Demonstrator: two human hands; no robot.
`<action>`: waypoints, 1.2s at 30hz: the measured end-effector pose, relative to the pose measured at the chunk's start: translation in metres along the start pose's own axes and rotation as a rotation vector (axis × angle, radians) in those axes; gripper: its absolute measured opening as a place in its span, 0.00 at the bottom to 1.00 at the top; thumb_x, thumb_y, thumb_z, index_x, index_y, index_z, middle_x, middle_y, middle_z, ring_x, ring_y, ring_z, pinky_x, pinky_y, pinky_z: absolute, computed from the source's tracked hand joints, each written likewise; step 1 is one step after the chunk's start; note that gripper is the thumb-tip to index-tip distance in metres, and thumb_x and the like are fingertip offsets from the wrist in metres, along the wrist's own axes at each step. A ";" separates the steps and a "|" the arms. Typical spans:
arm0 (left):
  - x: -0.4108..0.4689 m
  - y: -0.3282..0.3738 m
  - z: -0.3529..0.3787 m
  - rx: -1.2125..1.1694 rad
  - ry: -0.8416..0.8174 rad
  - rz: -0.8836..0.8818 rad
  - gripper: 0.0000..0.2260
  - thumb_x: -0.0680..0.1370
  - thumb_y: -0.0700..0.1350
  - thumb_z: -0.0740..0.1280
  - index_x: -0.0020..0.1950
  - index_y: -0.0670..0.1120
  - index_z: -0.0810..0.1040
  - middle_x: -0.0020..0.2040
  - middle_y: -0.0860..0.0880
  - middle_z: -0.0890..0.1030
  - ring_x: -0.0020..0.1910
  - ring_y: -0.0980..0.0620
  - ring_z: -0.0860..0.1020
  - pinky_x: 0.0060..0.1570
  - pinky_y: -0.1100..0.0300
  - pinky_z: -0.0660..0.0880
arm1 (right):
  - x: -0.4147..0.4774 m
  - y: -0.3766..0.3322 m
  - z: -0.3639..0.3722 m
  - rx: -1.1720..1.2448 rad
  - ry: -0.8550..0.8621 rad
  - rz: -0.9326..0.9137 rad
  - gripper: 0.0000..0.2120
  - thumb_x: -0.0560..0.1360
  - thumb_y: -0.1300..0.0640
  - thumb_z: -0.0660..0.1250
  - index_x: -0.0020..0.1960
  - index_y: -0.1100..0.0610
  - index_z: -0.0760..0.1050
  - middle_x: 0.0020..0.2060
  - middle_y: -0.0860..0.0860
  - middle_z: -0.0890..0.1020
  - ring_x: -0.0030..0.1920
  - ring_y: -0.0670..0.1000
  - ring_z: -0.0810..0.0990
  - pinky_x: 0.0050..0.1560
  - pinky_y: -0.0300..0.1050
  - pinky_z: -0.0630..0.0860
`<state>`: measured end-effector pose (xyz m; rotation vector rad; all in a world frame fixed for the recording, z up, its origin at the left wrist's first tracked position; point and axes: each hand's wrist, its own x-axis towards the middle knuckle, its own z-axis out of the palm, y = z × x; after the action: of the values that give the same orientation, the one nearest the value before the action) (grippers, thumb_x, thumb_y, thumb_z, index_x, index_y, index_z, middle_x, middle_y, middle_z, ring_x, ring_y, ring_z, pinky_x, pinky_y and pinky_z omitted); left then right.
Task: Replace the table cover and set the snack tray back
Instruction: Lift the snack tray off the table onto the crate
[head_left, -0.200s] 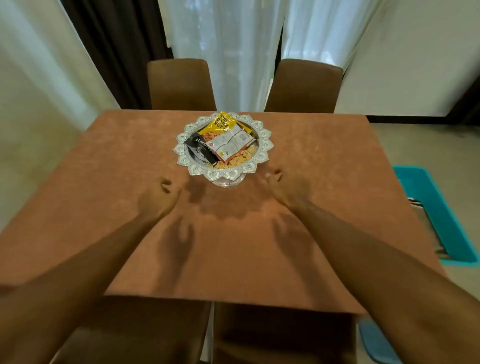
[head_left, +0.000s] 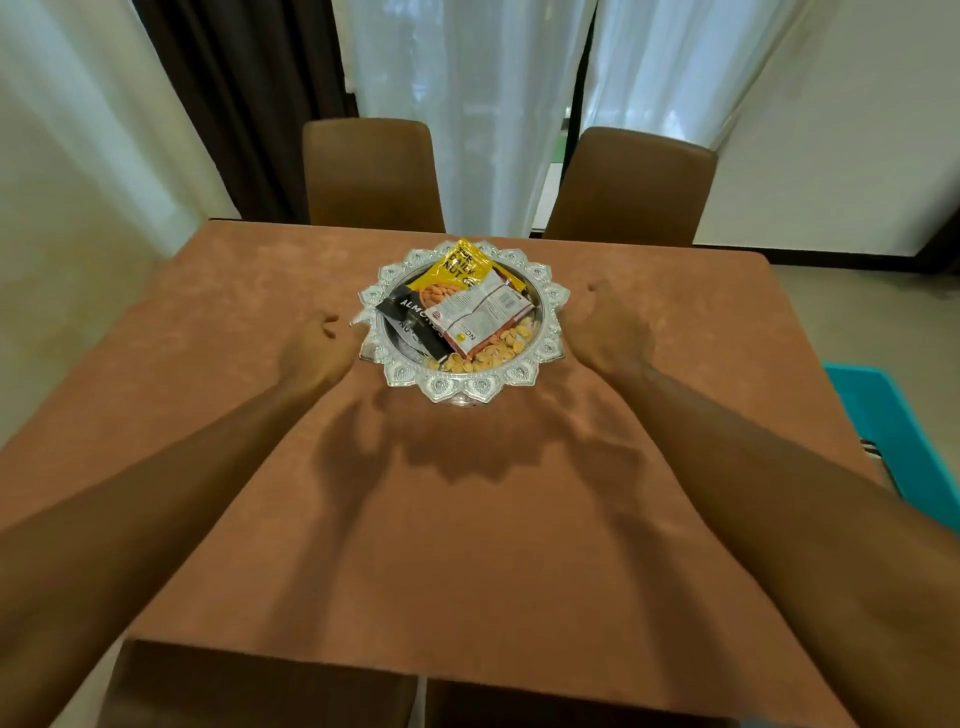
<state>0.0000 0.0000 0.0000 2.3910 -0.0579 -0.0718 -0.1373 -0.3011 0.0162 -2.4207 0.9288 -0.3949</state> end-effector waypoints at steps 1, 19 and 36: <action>0.011 0.002 0.005 -0.016 -0.046 -0.001 0.30 0.76 0.62 0.68 0.72 0.47 0.71 0.63 0.43 0.78 0.57 0.42 0.79 0.58 0.46 0.77 | 0.008 -0.002 0.004 0.000 -0.033 0.002 0.28 0.77 0.38 0.67 0.72 0.51 0.69 0.65 0.53 0.79 0.62 0.59 0.78 0.59 0.55 0.75; 0.046 0.015 0.042 -0.500 -0.296 -0.147 0.19 0.71 0.31 0.75 0.60 0.38 0.77 0.45 0.44 0.83 0.38 0.48 0.81 0.38 0.56 0.81 | 0.048 -0.010 0.049 0.322 -0.133 0.209 0.29 0.70 0.54 0.77 0.68 0.49 0.72 0.53 0.47 0.81 0.49 0.50 0.82 0.49 0.50 0.82; -0.136 0.121 0.063 -0.479 -0.436 -0.033 0.16 0.72 0.31 0.74 0.57 0.41 0.77 0.42 0.46 0.82 0.36 0.50 0.81 0.30 0.60 0.77 | -0.065 0.127 -0.114 0.305 -0.019 0.213 0.33 0.63 0.47 0.79 0.67 0.50 0.75 0.56 0.50 0.84 0.51 0.52 0.84 0.54 0.55 0.82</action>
<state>-0.1424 -0.1234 0.0412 1.8615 -0.1844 -0.5586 -0.3020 -0.3785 0.0343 -2.0256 1.0253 -0.4020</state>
